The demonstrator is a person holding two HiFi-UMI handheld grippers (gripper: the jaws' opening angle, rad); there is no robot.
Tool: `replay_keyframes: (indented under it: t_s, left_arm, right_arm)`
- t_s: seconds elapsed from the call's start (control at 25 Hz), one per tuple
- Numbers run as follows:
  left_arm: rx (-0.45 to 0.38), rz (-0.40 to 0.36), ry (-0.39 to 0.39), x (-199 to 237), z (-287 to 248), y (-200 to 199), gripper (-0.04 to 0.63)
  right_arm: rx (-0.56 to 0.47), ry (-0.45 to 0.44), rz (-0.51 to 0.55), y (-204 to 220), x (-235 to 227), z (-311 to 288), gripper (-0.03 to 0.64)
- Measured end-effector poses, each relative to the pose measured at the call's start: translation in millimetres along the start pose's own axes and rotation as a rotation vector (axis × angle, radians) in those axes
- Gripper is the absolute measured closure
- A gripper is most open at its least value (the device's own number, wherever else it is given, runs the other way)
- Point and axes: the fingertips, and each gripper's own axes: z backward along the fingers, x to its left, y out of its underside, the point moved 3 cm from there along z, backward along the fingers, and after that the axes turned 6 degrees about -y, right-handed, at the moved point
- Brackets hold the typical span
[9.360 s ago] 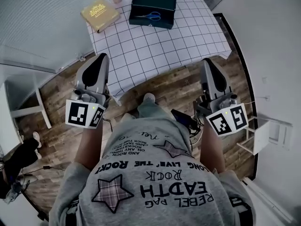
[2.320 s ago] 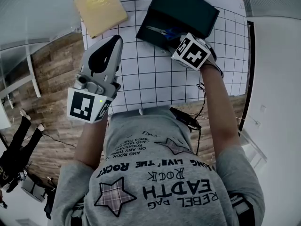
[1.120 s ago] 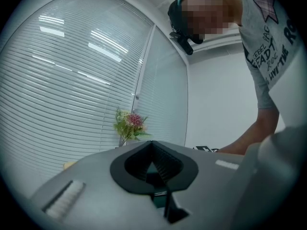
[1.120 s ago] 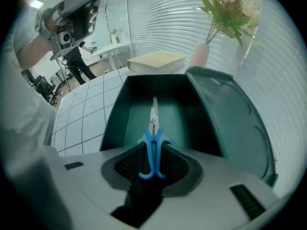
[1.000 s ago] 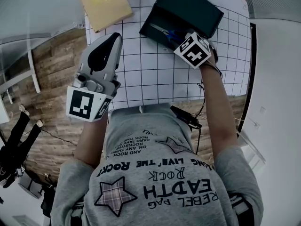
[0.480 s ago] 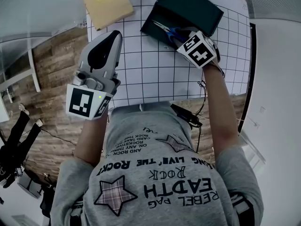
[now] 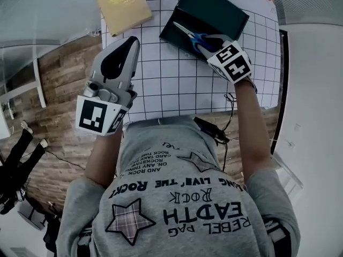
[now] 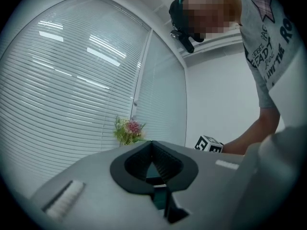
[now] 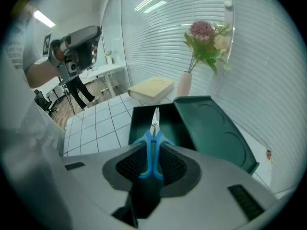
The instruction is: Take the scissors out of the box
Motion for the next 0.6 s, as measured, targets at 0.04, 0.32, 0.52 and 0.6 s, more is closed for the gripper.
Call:
replay_keyframes:
  t_s: [0.04,0.32,0.52,0.6]
  left_arm:
    - [-0.002,-0.003,0.0,0,1,-2,0.586]
    - [-0.018,-0.025,0.003,-8,6,-16,0.586]
    - [-0.027,-0.039,0.004,-11,9,-23,0.586]
    - [-0.027,-0.043,0.01,-12,10,-24,0.586]
  right_arm:
    - [-0.018,0.002,-0.01,-2,1,4,0.522]
    - [-0.164,0.022,-0.083,-13,5,33,0.522]
    - [-0.259,0.047,-0.114,-21,8,51,0.522]
    - [-0.296,0.054,-0.132,-24,10,57,0.522]
